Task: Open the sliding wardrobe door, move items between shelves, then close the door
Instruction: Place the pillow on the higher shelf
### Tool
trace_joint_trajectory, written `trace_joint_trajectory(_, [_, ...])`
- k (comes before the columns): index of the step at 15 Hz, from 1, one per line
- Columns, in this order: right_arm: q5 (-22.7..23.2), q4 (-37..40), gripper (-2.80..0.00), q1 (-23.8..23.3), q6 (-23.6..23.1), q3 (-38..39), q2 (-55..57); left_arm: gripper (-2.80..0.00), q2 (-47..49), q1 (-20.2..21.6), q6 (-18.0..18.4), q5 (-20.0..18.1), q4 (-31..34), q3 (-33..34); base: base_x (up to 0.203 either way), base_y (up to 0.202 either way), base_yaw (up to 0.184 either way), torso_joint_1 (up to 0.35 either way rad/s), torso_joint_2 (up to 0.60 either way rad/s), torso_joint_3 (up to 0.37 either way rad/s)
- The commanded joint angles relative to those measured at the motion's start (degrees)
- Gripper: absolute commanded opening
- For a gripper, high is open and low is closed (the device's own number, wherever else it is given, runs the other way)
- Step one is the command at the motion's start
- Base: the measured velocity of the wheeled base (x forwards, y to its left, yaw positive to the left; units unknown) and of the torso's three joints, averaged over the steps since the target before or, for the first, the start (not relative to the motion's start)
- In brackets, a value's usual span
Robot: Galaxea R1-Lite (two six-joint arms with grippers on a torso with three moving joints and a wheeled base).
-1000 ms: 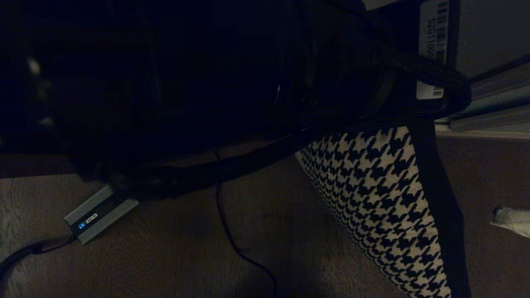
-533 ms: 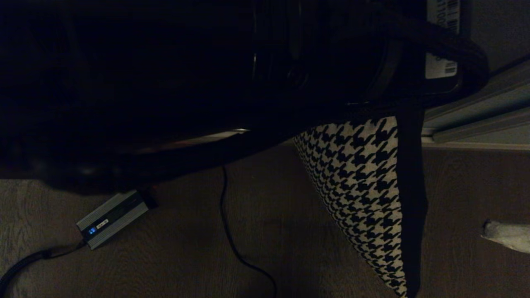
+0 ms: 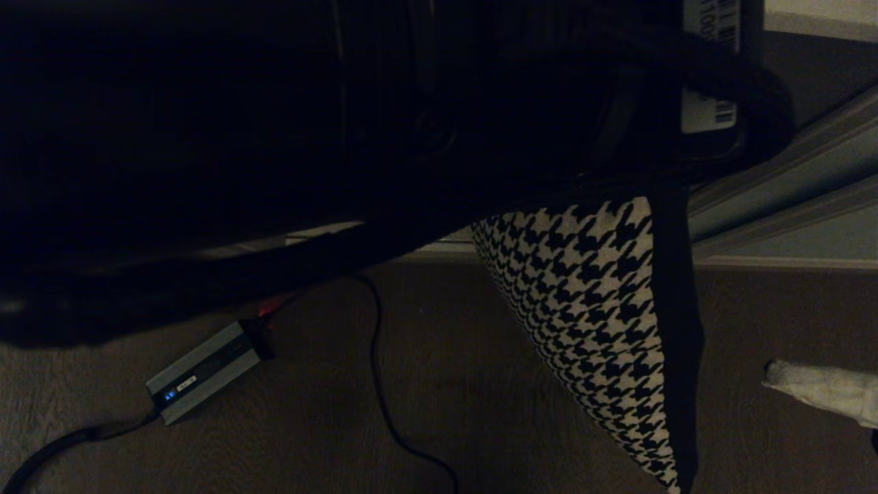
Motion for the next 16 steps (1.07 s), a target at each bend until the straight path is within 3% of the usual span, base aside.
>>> trace_joint_trajectory(1, [0.18,-0.11,-2.80,-1.29,0.29,0.27,-0.09,-2.80,-0.34,0.10,-0.16,0.21,-0.23,0.43,0.000,0.000,0.000,-0.007,0.00,0.188])
trace_joint_trajectory(16, [0.09,-5.19,-2.80,-3.97,0.12,5.54,-2.44,-2.80,0.02,2.10,0.46,1.31,-0.23,-0.18,0.000,0.000,0.000,0.002,0.00,0.200])
